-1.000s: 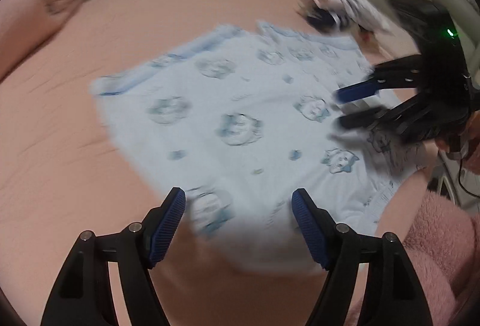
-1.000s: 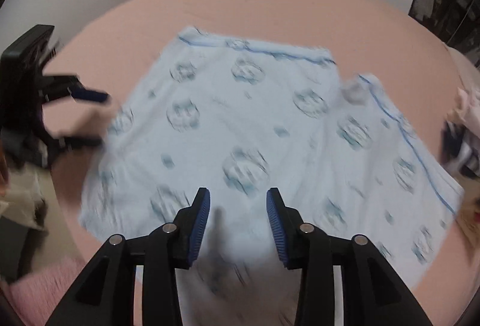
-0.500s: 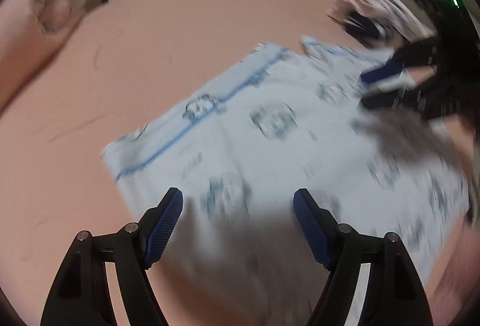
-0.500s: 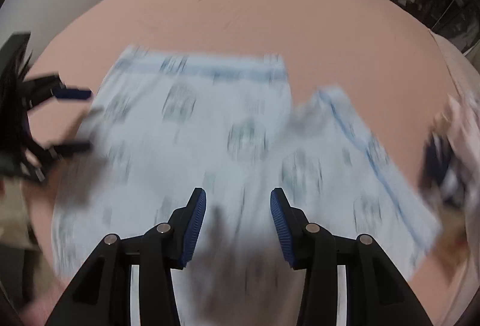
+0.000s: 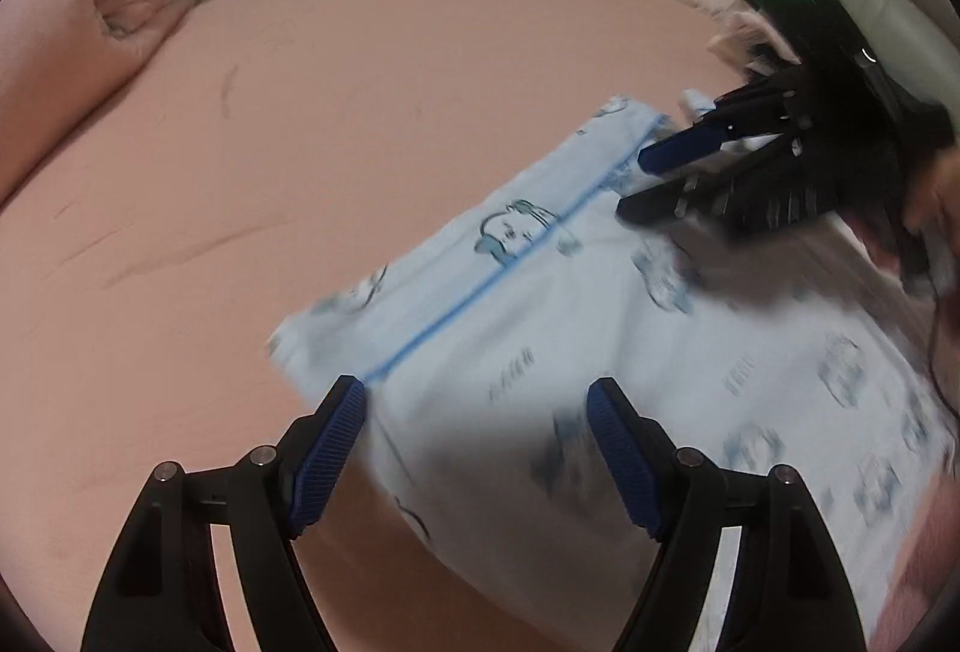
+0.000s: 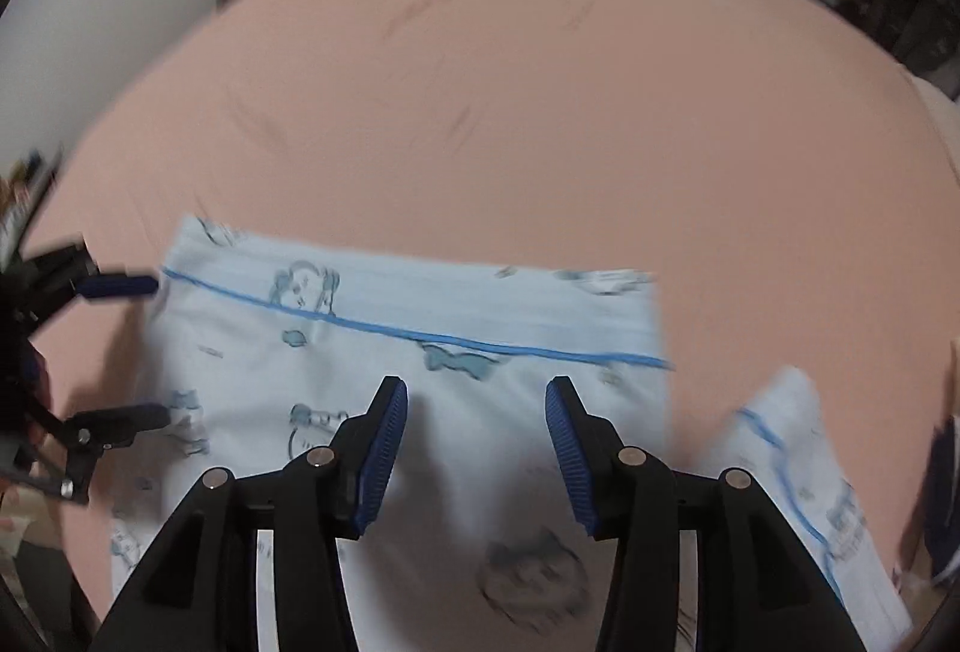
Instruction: Fold clothes
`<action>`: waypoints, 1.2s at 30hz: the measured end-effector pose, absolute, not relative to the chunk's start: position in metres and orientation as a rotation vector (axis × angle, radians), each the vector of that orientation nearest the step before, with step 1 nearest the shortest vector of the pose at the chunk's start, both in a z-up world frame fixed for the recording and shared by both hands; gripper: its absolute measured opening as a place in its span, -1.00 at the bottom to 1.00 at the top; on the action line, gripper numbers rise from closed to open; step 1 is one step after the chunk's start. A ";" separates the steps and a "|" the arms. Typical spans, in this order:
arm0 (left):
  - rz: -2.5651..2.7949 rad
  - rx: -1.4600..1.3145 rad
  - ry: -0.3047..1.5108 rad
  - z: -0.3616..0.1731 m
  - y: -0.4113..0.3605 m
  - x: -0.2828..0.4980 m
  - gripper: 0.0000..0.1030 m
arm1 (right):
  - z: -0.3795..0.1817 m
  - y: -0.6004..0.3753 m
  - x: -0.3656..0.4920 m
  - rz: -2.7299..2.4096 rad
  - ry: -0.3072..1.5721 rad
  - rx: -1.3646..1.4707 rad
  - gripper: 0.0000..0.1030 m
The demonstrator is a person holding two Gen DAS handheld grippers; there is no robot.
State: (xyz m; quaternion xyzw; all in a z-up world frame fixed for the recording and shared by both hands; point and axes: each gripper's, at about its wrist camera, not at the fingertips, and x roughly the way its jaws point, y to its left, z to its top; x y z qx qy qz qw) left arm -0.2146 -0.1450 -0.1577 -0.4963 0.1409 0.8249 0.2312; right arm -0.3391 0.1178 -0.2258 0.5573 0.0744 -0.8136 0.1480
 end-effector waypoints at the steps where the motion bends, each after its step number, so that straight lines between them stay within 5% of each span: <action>1: 2.272 -1.367 0.403 -0.160 -0.142 -0.222 0.56 | -0.229 0.111 -0.344 -2.352 0.260 1.597 -0.03; 9: 2.345 -1.233 0.372 -0.122 -0.132 -0.158 0.53 | -0.193 0.125 -0.312 -2.392 0.143 1.529 -0.02; 15: 2.207 -1.283 0.353 -0.146 -0.099 -0.081 0.54 | -0.183 0.144 -0.195 -2.300 0.037 1.596 -0.02; 22: 2.295 -1.352 0.338 -0.155 -0.125 -0.031 0.55 | -0.206 0.196 -0.059 -2.331 0.148 1.660 0.00; 28: 2.290 -1.233 0.230 -0.129 -0.096 -0.037 0.55 | -0.181 0.245 -0.007 -2.470 -0.082 1.626 0.11; 36: 2.253 -1.381 0.305 -0.149 -0.089 -0.023 0.56 | -0.191 0.305 0.008 -2.641 -0.511 1.658 0.11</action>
